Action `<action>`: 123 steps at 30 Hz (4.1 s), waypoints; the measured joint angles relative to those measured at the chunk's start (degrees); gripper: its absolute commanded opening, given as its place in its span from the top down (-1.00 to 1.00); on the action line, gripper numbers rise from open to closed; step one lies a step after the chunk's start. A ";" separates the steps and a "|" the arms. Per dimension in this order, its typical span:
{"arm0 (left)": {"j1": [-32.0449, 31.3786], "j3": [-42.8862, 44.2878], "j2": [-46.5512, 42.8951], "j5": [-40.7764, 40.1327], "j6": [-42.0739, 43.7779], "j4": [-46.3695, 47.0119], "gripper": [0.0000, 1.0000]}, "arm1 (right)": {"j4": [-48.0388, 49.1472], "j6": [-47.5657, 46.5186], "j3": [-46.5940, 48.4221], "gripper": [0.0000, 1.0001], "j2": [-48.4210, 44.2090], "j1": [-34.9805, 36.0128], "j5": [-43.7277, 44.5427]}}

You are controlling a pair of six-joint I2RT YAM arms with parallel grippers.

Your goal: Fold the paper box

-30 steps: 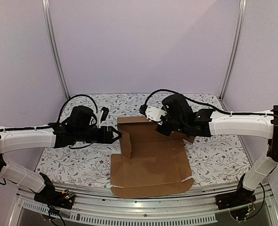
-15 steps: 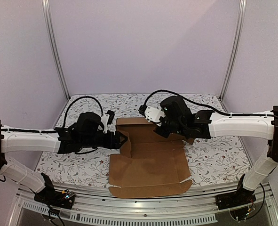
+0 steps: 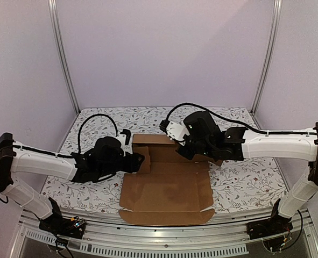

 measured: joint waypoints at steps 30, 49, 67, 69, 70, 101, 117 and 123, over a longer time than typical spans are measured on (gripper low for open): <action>-1.53 -0.22 3.78 -12.83 3.74 6.80 1.00 | -7.28 6.62 4.66 0.24 2.27 2.58 -0.11; -1.64 2.05 3.98 -13.75 3.93 3.87 1.00 | -20.74 14.19 11.41 -0.23 -5.70 2.54 -15.28; -1.64 3.32 4.83 -14.21 5.05 2.58 1.00 | -19.89 20.74 12.02 1.00 -6.64 -4.63 -22.45; -1.64 3.58 4.83 -14.32 5.07 2.10 1.00 | -19.45 21.05 12.00 1.00 -5.31 -4.90 -23.28; -1.64 3.67 4.87 -14.34 5.07 1.92 1.00 | -19.23 21.27 12.00 1.00 -4.55 -4.96 -23.56; -1.64 5.77 6.32 -15.76 5.29 -1.44 1.00 | -12.28 21.88 6.84 1.00 3.41 -5.25 -19.71; -1.64 6.27 6.32 -16.20 5.27 -2.69 1.00 | -12.20 21.90 6.82 1.00 5.70 -5.18 -17.00; -1.64 6.93 6.32 -17.03 4.90 -4.15 1.00 | -14.69 21.94 6.58 1.00 3.72 -5.18 -17.53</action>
